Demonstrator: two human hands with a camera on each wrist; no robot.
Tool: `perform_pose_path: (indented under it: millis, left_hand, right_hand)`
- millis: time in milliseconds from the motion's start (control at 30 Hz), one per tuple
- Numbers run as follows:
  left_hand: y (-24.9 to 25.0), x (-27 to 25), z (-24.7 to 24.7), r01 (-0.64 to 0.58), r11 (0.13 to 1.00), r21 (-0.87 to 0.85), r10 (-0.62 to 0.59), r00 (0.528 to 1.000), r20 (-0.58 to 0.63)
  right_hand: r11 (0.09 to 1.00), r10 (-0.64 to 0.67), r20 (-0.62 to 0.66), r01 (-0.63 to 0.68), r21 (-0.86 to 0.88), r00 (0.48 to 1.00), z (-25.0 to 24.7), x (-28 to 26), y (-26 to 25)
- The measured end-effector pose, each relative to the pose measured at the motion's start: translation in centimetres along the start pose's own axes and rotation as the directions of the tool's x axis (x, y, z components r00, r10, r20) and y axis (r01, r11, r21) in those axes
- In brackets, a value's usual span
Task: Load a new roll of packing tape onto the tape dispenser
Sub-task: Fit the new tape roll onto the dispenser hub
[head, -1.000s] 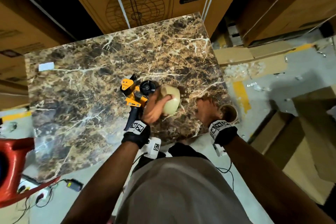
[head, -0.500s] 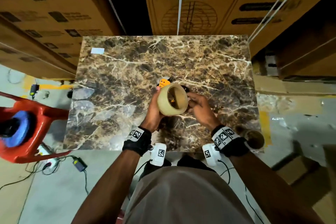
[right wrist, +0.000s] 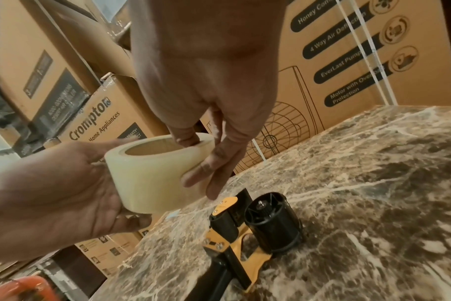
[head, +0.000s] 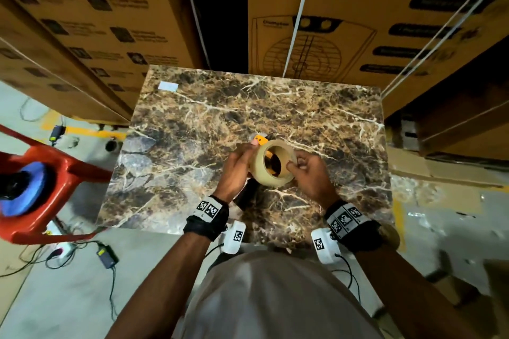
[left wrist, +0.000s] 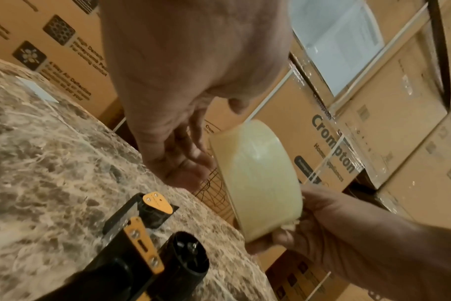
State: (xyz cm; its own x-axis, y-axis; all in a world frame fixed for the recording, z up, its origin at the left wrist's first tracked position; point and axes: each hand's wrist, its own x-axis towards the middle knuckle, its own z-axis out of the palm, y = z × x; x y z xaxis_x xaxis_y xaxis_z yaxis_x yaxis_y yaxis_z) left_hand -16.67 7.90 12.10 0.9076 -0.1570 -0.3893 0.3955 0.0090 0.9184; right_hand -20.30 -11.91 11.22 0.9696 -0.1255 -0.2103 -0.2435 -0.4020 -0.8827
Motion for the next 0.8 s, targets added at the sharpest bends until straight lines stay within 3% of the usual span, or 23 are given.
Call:
perform_pose_path:
  millis: [167, 333, 400, 500, 567, 600, 667, 700, 767, 800]
  left_hand:
    - [1.5, 0.5, 0.0, 0.016, 0.999, 0.047, -0.022, 0.991, 0.13]
    - [2.9, 1.2, 0.2, 0.028, 0.996, 0.082, -0.036, 0.995, 0.098]
    - [3.8, 1.3, 0.2, -0.049, 0.997, 0.061, 0.036, 0.979, 0.199]
    - [4.6, 1.8, -0.5, -0.182, 0.977, 0.109, 0.117, 0.891, 0.44]
    - [4.5, 2.2, -0.7, -0.329, 0.912, 0.245, 0.139, 0.81, 0.569]
    - [4.4, 2.4, -0.6, -0.391, 0.859, 0.33, 0.135, 0.795, 0.591]
    - [3.9, 2.6, -0.2, -0.444, 0.728, 0.522, 0.158, 0.85, 0.502]
    - [3.6, 2.7, 0.1, -0.45, 0.62, 0.642, 0.205, 0.883, 0.422]
    - [3.1, 3.0, 0.7, -0.436, 0.44, 0.785, 0.314, 0.894, 0.32]
    - [3.0, 3.2, 0.9, -0.431, 0.439, 0.789, 0.333, 0.893, 0.302]
  right_hand:
    - [0.999, 0.006, -0.03, -0.007, -0.034, 1.0, -0.5, 0.7, -0.8]
    - [0.967, 0.193, 0.076, -0.203, 0.152, 0.978, -0.4, 1.6, 0.2]
    - [0.935, 0.184, 0.155, -0.222, 0.278, 0.971, -0.6, 1.7, -0.3]
    - [0.852, 0.235, 0.288, -0.339, 0.399, 0.928, -1.6, 1.7, -1.3]
    - [0.814, 0.299, 0.371, -0.438, 0.382, 0.879, -2.3, 2.2, -1.4]
    - [0.801, 0.319, 0.414, -0.476, 0.364, 0.853, -2.7, 2.4, -1.4]
    - [0.785, 0.338, 0.509, -0.536, 0.312, 0.792, -3.2, 2.7, -1.2]
    - [0.773, 0.352, 0.543, -0.564, 0.29, 0.762, -3.3, 2.8, -1.1]
    - [0.744, 0.374, 0.573, -0.605, 0.284, 0.729, -3.3, 2.5, -1.1]
    - [0.725, 0.386, 0.564, -0.618, 0.303, 0.73, -3.1, 2.3, -1.0]
